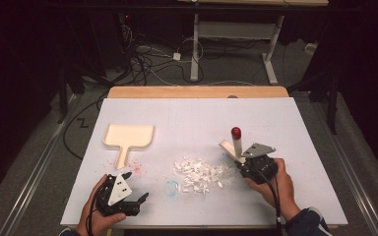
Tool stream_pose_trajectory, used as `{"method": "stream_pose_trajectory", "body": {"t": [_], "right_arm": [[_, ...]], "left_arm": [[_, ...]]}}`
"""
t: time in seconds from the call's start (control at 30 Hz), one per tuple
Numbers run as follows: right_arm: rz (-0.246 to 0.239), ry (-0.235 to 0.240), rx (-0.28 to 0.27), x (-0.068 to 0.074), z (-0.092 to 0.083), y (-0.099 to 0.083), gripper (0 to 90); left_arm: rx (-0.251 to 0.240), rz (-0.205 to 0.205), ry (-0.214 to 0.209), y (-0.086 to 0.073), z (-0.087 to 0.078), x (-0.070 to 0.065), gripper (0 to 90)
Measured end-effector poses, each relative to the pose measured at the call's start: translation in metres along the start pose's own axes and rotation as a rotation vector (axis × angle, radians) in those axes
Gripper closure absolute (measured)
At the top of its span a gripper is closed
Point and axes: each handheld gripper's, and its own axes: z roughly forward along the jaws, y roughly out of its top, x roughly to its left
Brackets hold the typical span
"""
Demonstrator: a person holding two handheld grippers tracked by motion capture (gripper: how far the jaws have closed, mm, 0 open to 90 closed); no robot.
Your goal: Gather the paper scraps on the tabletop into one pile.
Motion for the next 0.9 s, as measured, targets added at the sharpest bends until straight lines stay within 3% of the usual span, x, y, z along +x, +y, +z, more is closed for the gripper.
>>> {"method": "stream_pose_trajectory", "body": {"t": [0.03, 0.13, 0.27, 0.5, 0.57, 0.63, 0.67, 0.7, 0.77, 0.83, 0.9], "right_arm": [[0.000, 0.000, 0.000, 0.000, 0.000, 0.000, 67.6], [0.016, 0.055, -0.036, 0.023, 0.009, 0.015, 67.6], [-0.029, 0.073, -0.065, 0.043, 0.018, 0.033, 67.7], [-0.008, 0.095, -0.128, 0.038, 0.010, 0.047, 67.9], [-0.023, 0.065, -0.175, 0.034, -0.004, 0.048, 67.9], [-0.027, 0.075, -0.198, 0.031, -0.014, 0.045, 67.9], [-0.025, 0.107, -0.220, 0.029, -0.019, 0.044, 67.9], [-0.022, 0.145, -0.240, 0.028, -0.025, 0.043, 67.9], [-0.017, 0.196, -0.276, 0.033, -0.035, 0.042, 67.9], [-0.040, 0.269, -0.286, 0.045, -0.038, 0.043, 67.9], [-0.076, 0.313, -0.274, 0.064, -0.034, 0.043, 67.9]], "left_arm": [[0.000, 0.000, 0.000, 0.000, 0.000, 0.000, 15.3], [-0.006, 0.000, -0.012, 0.000, 0.000, 0.000, 15.3], [-0.002, -0.014, -0.015, -0.002, 0.001, 0.003, 15.3], [-0.002, -0.033, -0.010, -0.004, 0.001, 0.007, 15.3], [0.003, -0.023, 0.004, -0.006, 0.000, 0.008, 15.3], [-0.004, -0.005, 0.017, -0.005, -0.001, 0.008, 15.3], [-0.015, -0.006, 0.027, -0.005, -0.003, 0.007, 15.3], [-0.029, -0.034, 0.028, -0.005, -0.006, 0.008, 15.3], [-0.037, -0.027, 0.051, -0.005, -0.007, 0.010, 15.3], [-0.044, -0.048, 0.056, -0.006, -0.009, 0.010, 15.3], [-0.046, -0.041, 0.062, -0.006, -0.011, 0.010, 15.2]]}}
